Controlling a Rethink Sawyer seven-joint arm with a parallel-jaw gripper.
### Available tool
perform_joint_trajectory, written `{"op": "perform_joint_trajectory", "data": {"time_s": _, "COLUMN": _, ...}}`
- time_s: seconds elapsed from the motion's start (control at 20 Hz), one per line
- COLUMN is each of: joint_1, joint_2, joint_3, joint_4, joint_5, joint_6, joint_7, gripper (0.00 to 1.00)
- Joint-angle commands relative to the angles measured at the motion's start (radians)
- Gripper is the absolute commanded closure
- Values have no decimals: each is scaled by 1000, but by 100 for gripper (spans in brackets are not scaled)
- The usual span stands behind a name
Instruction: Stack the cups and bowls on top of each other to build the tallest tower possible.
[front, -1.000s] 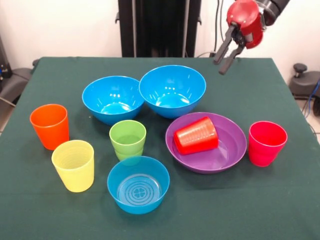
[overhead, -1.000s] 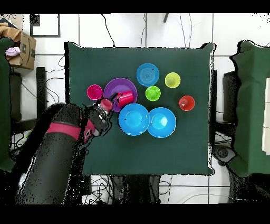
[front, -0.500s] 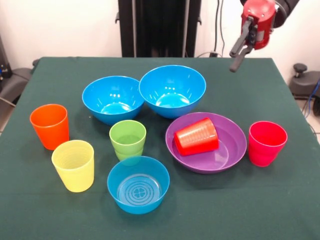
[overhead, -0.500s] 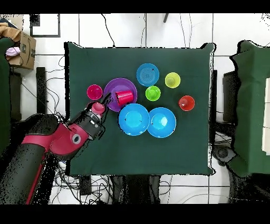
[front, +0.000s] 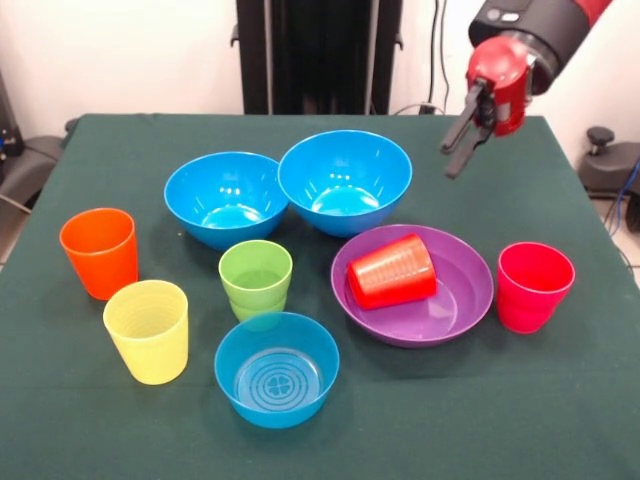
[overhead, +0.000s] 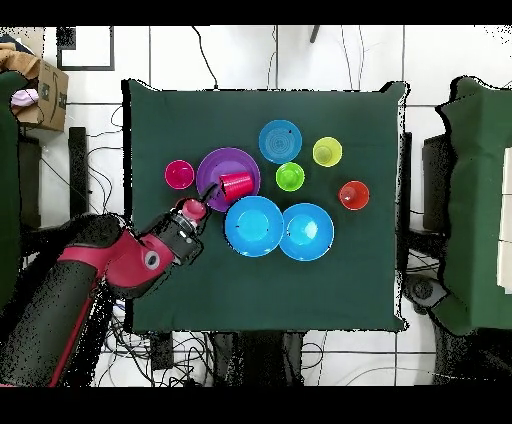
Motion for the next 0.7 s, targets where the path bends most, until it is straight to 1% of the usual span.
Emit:
{"op": "perform_joint_trajectory", "data": {"time_s": 0.05, "joint_1": -16, "joint_2": 104, "joint_3": 90, "joint_4": -78, "joint_5": 93, "joint_6": 48, "joint_7": 222, "gripper": 0}}
{"op": "perform_joint_trajectory", "data": {"time_s": 0.3, "joint_1": -30, "joint_2": 99, "joint_3": 98, "joint_4": -103, "joint_5": 150, "joint_6": 43, "joint_7": 187, "gripper": 0}}
{"op": "perform_joint_trajectory", "data": {"time_s": 0.4, "joint_1": -42, "joint_2": 89, "joint_3": 103, "joint_4": -105, "joint_5": 186, "joint_6": 44, "joint_7": 188, "gripper": 0}}
{"op": "perform_joint_trajectory", "data": {"time_s": 0.55, "joint_1": -76, "joint_2": 73, "joint_3": 130, "joint_4": -115, "joint_5": 235, "joint_6": 33, "joint_7": 140, "gripper": 0}}
{"op": "perform_joint_trajectory", "data": {"time_s": 0.7, "joint_1": -78, "joint_2": 83, "joint_3": 122, "joint_4": -132, "joint_5": 278, "joint_6": 31, "joint_7": 156, "gripper": 0}}
